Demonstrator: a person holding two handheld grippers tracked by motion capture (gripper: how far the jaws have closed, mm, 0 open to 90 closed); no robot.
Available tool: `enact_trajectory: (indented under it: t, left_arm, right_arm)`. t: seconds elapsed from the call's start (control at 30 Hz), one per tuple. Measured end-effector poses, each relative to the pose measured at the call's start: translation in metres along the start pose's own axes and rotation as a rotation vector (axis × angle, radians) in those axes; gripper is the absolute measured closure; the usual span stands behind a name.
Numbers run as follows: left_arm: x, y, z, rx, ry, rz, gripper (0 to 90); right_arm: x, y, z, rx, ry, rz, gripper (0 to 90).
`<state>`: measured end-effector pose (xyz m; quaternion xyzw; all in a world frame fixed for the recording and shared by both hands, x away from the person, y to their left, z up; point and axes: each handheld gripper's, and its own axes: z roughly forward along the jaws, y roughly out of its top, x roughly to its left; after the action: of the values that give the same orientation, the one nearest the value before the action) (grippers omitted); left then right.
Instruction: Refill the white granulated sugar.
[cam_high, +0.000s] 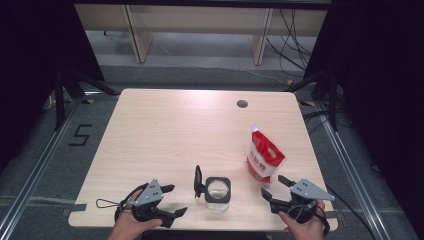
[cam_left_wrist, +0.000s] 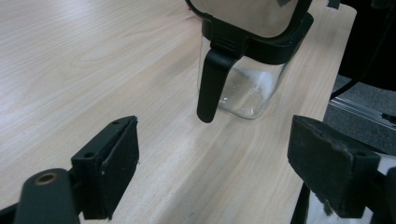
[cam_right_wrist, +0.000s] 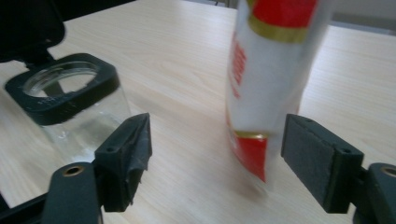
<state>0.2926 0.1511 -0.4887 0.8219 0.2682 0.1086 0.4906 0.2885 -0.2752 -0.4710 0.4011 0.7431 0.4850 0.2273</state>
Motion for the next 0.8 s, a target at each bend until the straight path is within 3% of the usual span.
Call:
enact_trajectory:
  t: [0.03,0.1,0.13,0.17,0.2,0.23,0.3,0.37,0.4,0.43,0.57,0.63,0.7,0.73,0.77,0.8]
  left_arm:
    - [-0.001,-0.001,0.001,0.002,0.003,-0.031,16.7]
    - [0.000,-0.002,0.001,-0.002,0.011,-0.019,16.9]
    - [0.000,-0.003,0.003,-0.002,0.005,-0.022,16.9]
    - [0.000,-0.003,0.004,0.001,0.007,-0.031,16.9]
    - [0.001,-0.003,0.003,0.027,0.016,-0.002,17.0]
    - [0.000,-0.004,0.004,0.021,0.007,-0.018,17.2]
    - [0.001,-0.004,0.005,0.026,0.003,0.007,17.3]
    - [0.001,-0.005,0.006,0.025,0.010,0.004,17.3]
    - [0.000,-0.005,0.006,0.024,0.014,0.001,17.3]
    - [0.000,-0.005,0.006,0.022,0.012,-0.005,17.4]
    - [0.001,-0.005,0.006,0.029,0.014,0.005,18.0]
    - [0.000,-0.006,0.007,0.025,0.013,-0.002,18.6]
    - [0.000,-0.006,0.006,0.028,0.011,-0.009,18.6]
    - [0.000,-0.006,0.006,0.029,0.006,-0.009,18.7]
    - [-0.001,-0.006,0.006,0.023,0.011,-0.011,18.8]
    - [-0.001,-0.006,0.006,0.022,0.011,-0.011,18.9]
  right_arm:
    - [-0.002,-0.001,0.002,-0.007,-0.004,0.005,20.8]
    - [-0.002,-0.002,0.002,-0.002,-0.011,0.023,20.6]
    - [-0.006,-0.001,0.004,-0.013,-0.026,-0.025,19.8]
    - [-0.007,-0.002,0.006,-0.014,-0.029,-0.010,17.8]
    - [-0.009,-0.001,0.009,-0.017,-0.030,-0.003,17.0]
    - [-0.010,-0.001,0.010,-0.017,-0.037,0.004,17.2]
    - [-0.016,0.000,0.015,-0.040,-0.058,-0.029,16.7]
    - [-0.018,-0.001,0.023,-0.028,-0.055,0.018,16.0]
    - [-0.018,-0.001,0.023,-0.028,-0.055,0.018,16.0]
    - [-0.021,-0.002,0.027,-0.045,-0.050,-0.012,15.8]
    - [-0.018,0.001,0.038,-0.068,-0.035,0.003,16.2]
    - [-0.019,0.002,0.041,-0.086,-0.036,-0.023,16.2]
    - [-0.017,0.003,0.046,-0.094,-0.034,0.002,16.4]
    - [-0.019,0.004,0.049,-0.096,-0.028,-0.025,16.7]
    - [-0.017,0.003,0.052,-0.110,-0.041,0.002,17.1]
    - [-0.019,0.003,0.055,-0.114,-0.050,-0.012,17.2]
